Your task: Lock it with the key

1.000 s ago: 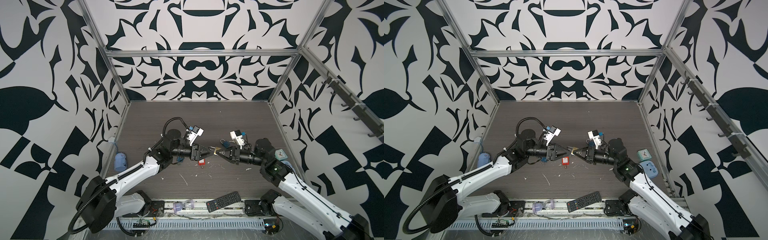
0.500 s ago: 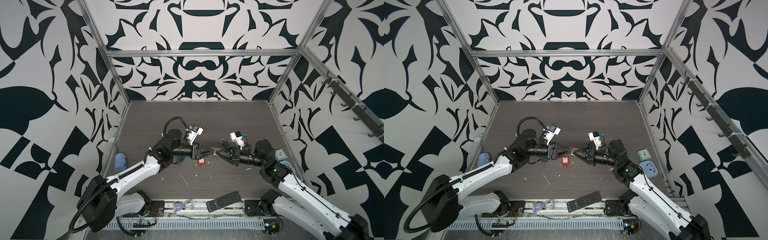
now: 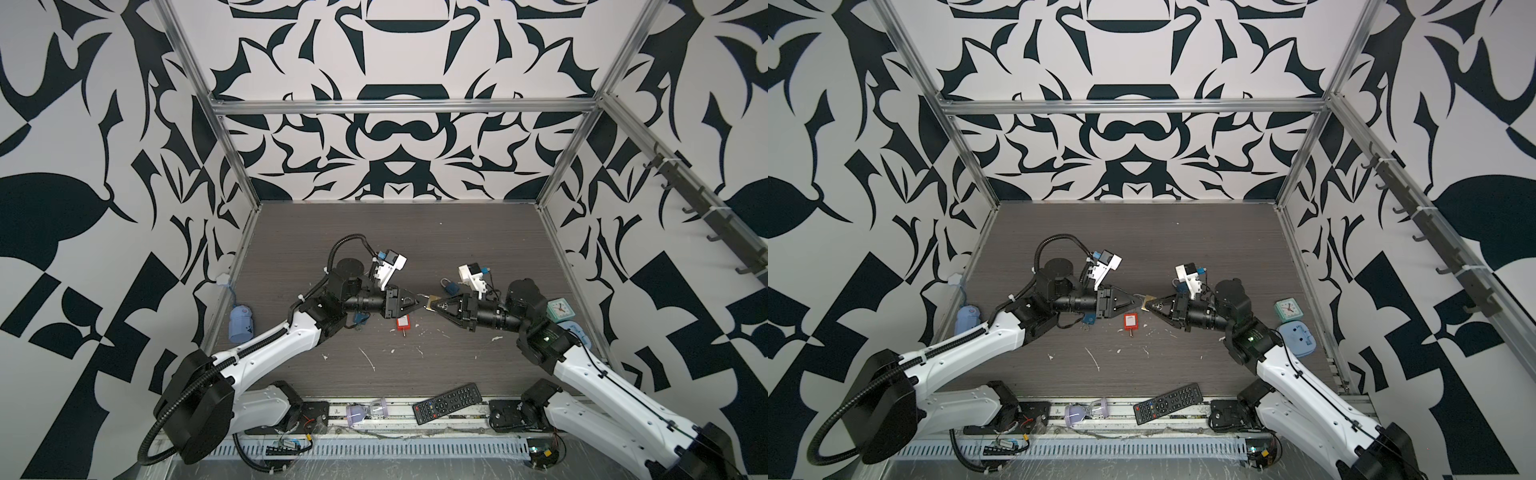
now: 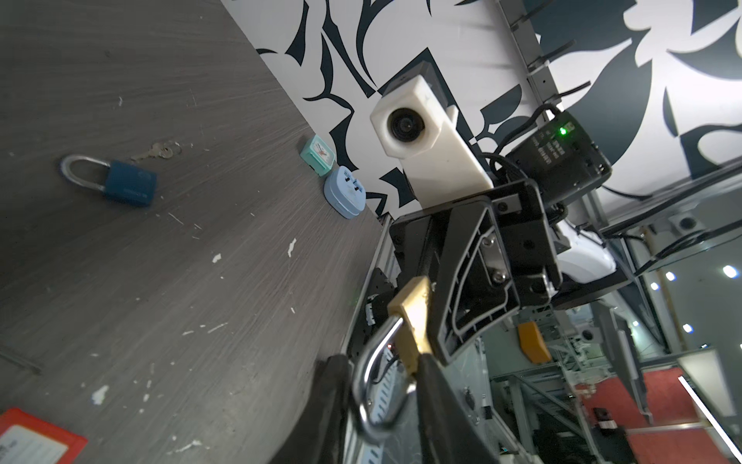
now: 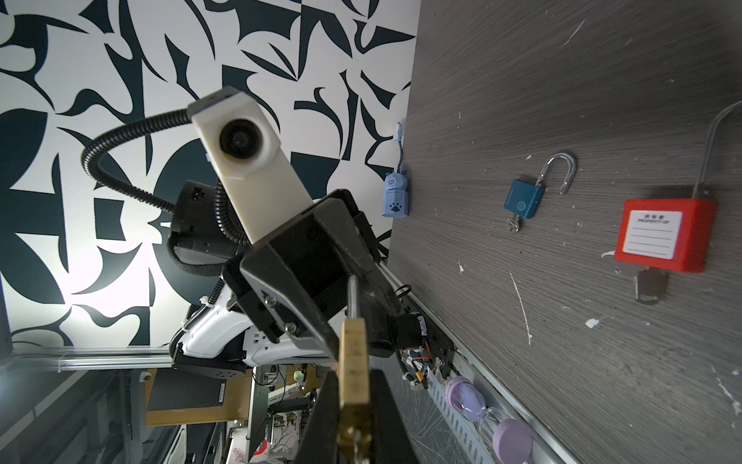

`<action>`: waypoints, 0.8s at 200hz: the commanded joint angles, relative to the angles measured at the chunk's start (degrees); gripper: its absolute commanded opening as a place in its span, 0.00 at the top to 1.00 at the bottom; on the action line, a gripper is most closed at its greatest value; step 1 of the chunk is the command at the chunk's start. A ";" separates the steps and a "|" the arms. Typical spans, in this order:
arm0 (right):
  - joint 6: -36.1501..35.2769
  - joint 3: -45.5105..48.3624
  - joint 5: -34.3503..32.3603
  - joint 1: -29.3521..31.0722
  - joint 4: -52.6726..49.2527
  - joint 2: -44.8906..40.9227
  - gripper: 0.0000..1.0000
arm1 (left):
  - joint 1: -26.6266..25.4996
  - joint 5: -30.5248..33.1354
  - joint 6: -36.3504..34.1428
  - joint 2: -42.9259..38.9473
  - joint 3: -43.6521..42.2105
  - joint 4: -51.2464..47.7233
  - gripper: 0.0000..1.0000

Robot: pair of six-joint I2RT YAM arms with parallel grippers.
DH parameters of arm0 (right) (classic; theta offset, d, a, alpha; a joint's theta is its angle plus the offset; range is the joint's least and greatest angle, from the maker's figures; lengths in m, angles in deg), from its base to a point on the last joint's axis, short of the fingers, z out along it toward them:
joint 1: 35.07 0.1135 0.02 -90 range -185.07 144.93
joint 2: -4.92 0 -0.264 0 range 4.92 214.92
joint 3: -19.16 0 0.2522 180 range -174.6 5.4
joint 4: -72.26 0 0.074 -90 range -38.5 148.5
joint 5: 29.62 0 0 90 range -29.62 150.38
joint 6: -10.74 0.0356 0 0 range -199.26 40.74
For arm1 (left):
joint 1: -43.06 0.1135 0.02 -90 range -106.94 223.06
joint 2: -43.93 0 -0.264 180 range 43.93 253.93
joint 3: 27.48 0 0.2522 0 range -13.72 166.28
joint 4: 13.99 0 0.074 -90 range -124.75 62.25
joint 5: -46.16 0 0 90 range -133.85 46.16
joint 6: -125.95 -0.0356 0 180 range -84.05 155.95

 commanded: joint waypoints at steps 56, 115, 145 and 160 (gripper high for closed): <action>-10.13 -2.55 -0.96 -0.04 -6.36 -2.35 1.00 | -0.30 0.61 1.07 -0.07 1.01 0.92 1.00; -22.86 -3.05 -7.47 -0.04 -16.80 -4.47 1.00 | -0.82 -0.37 2.45 -0.18 1.24 3.00 1.00; -24.11 -0.66 -9.99 -0.04 -15.50 -7.64 1.00 | -1.18 -0.61 2.51 -0.32 1.31 2.93 1.00; -24.75 -0.58 -10.63 -0.11 -16.09 -8.37 1.00 | -1.27 -0.77 2.67 -0.35 1.43 2.95 1.00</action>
